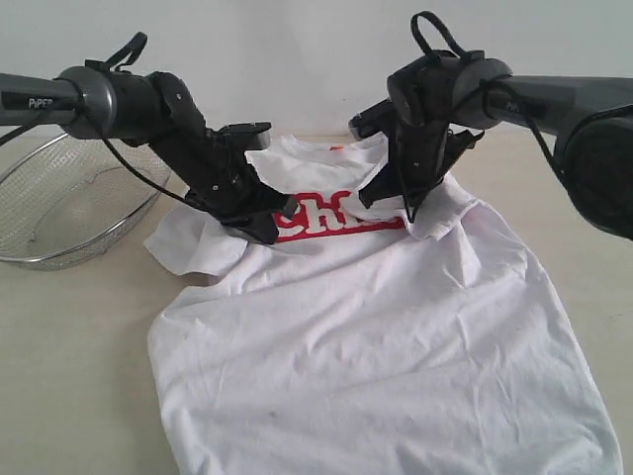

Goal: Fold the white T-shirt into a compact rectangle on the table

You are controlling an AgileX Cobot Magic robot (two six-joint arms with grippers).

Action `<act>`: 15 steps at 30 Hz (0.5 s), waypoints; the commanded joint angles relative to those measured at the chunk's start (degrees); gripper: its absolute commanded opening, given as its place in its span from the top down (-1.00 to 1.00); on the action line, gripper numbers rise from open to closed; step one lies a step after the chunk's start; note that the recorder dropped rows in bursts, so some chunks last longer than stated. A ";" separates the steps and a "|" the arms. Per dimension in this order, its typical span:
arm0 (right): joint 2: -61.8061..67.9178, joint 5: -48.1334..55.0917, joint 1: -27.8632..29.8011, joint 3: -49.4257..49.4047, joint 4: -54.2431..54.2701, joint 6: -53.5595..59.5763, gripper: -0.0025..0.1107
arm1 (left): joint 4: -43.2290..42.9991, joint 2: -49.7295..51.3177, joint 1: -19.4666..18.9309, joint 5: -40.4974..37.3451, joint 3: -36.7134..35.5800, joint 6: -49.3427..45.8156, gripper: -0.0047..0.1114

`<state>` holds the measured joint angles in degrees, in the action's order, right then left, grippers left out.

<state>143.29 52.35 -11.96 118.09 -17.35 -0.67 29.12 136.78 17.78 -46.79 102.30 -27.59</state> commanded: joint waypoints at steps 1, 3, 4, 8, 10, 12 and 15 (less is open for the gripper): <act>4.51 0.76 5.82 -1.42 -3.14 -0.43 0.96 | -1.06 3.28 0.23 2.01 -0.29 0.58 0.84; 4.51 1.11 7.71 -1.42 -4.21 -0.54 0.96 | -1.06 3.82 0.23 2.39 0.87 1.04 0.84; 4.51 1.47 8.34 -1.42 -4.21 -0.54 0.96 | -1.06 3.83 0.23 2.00 1.52 1.04 0.84; 3.43 2.50 9.57 -1.42 -3.00 0.08 0.96 | 0.46 4.31 0.59 -0.08 5.32 1.04 0.84; 1.83 1.89 9.33 -1.42 -0.32 1.75 0.96 | 0.20 3.93 0.71 0.02 6.60 1.04 0.84; -0.75 2.43 8.96 -1.42 1.77 2.93 0.96 | 0.20 3.02 0.80 -0.63 8.12 1.04 0.84; -5.56 5.49 7.91 -1.42 4.02 5.18 0.96 | 0.20 0.57 0.80 -3.44 9.47 0.37 0.84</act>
<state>141.00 52.12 -4.60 117.50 -14.07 2.04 30.18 139.57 18.49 -47.63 110.41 -27.07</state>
